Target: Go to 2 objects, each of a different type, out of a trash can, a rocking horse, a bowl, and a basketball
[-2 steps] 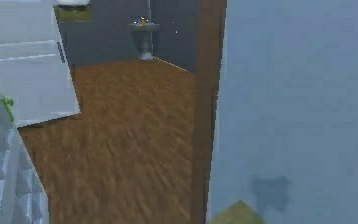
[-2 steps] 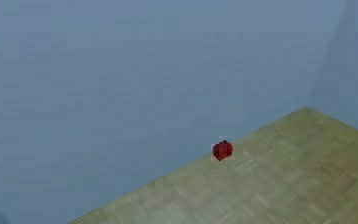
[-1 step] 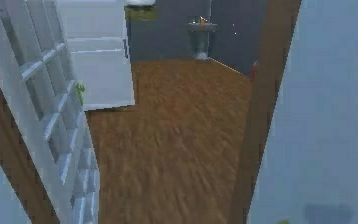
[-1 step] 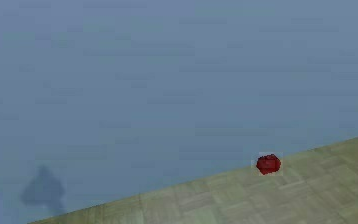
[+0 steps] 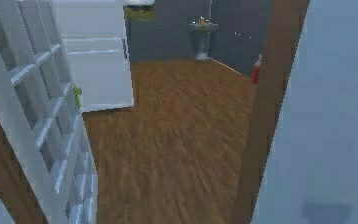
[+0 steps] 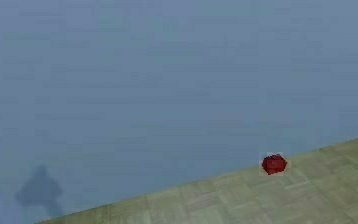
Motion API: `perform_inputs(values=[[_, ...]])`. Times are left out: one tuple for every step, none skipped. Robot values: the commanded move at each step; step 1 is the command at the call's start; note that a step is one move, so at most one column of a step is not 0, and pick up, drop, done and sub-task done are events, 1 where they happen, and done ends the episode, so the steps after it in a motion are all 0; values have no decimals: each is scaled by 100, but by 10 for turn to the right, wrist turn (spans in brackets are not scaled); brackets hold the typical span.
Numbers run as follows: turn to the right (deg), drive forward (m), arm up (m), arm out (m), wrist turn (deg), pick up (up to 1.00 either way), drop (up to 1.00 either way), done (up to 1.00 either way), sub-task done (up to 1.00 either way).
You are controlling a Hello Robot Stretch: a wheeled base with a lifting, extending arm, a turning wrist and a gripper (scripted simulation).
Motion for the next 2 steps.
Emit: perform_inputs(values=[[-30, 0, 0, 0, 0, 0, 0, 0, 0], [0, 90, 0, 0, 0, 0, 0, 0, 0]])
